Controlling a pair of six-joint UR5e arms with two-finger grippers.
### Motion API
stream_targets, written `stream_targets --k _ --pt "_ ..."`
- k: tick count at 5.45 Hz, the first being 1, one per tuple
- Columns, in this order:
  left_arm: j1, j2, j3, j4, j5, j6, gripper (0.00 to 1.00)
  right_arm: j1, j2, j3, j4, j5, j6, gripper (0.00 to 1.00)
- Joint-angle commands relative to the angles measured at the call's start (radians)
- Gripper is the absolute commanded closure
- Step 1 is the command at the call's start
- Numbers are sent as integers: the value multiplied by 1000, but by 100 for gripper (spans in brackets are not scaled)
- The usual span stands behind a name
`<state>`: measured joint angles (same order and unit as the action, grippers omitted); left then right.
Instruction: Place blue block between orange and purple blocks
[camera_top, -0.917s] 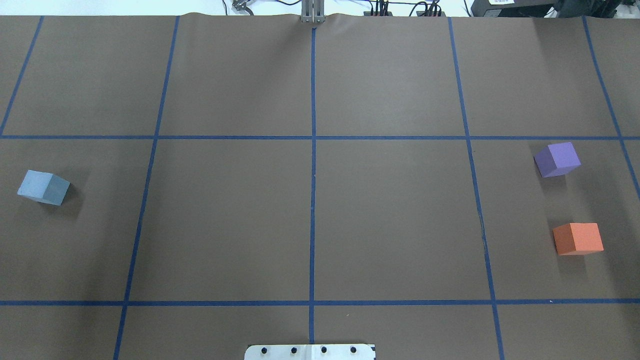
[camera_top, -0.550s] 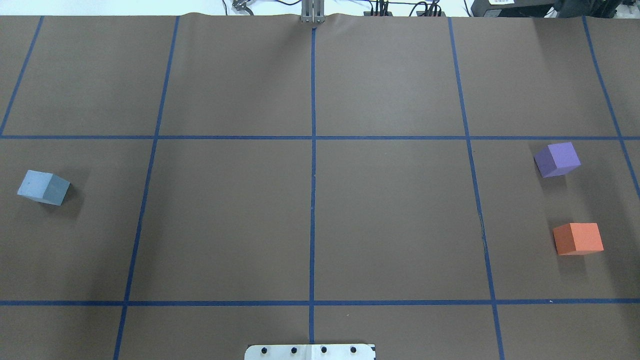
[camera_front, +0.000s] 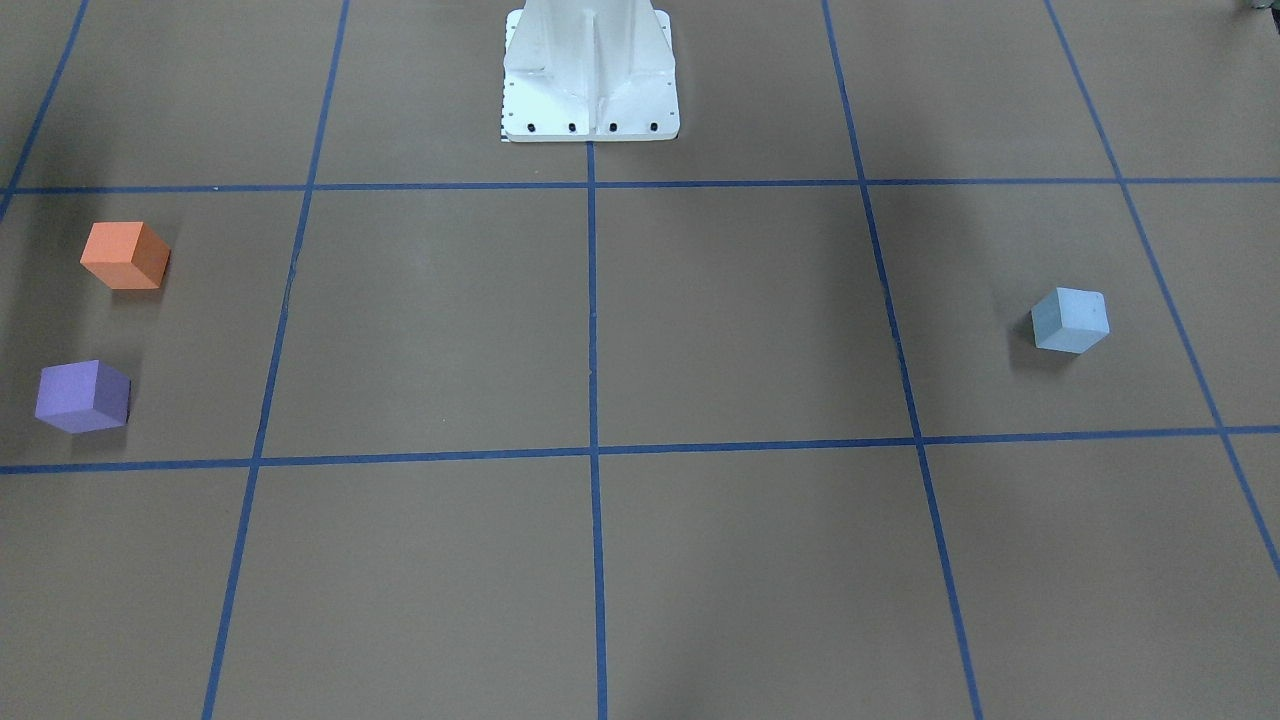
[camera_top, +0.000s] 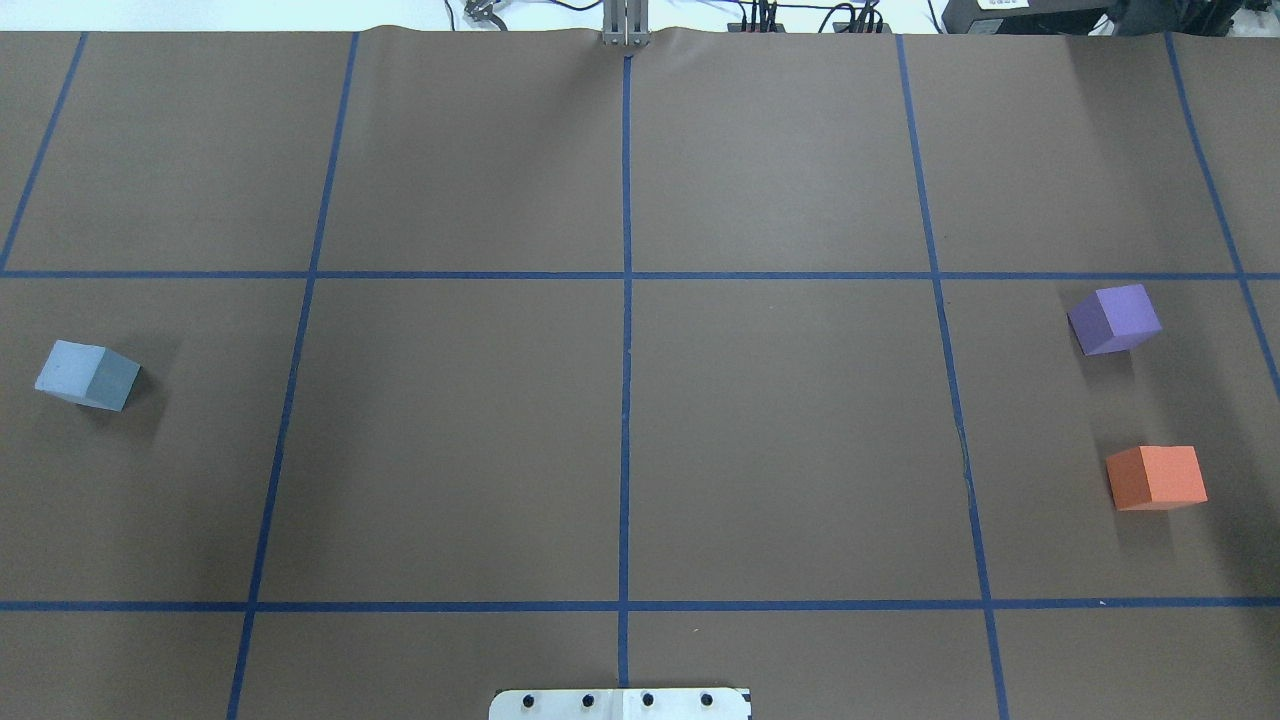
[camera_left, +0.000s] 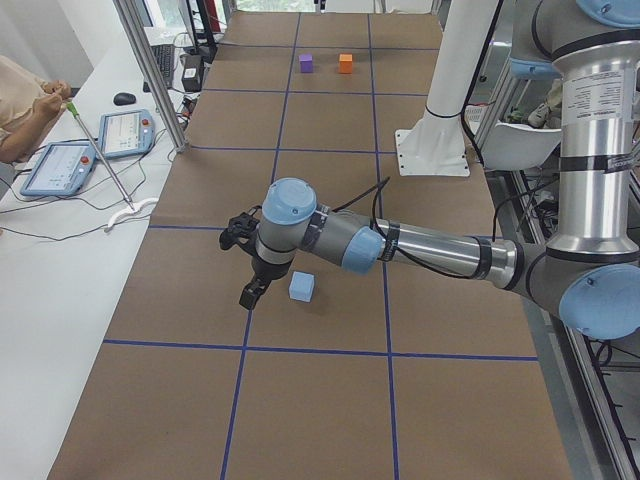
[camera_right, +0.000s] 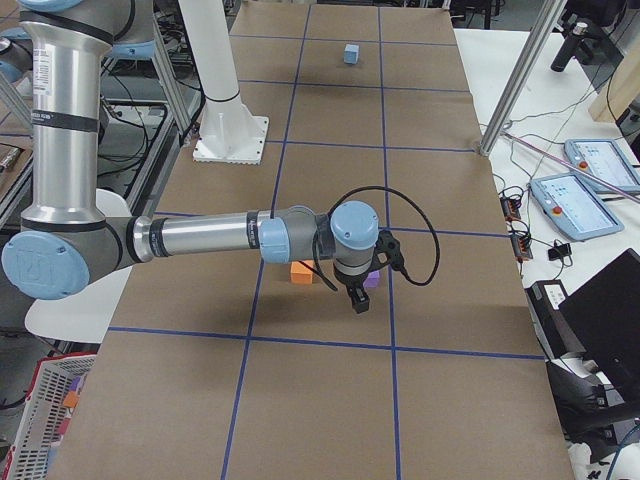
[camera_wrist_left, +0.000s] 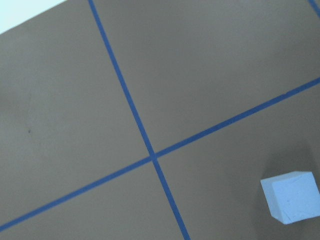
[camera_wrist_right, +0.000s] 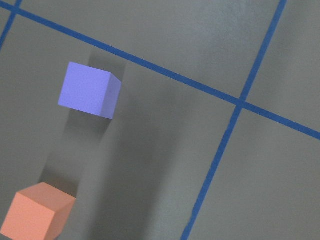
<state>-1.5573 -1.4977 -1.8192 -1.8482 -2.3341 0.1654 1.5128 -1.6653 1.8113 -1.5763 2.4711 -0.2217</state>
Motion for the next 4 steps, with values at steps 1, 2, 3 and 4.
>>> stream_targets --k 1,2,3,4 --pt "32 0 14 -116 -76 -27 0 -73 13 55 2 -12 202 0" --pt "139 8 17 -118 -76 -203 0 -78 12 57 2 -58 209 0" --pt "263 17 26 -128 -67 -429 0 -78 10 57 4 -81 209 0" --pt "323 39 27 -134 -54 -481 0 -78 12 81 15 -134 206 0"
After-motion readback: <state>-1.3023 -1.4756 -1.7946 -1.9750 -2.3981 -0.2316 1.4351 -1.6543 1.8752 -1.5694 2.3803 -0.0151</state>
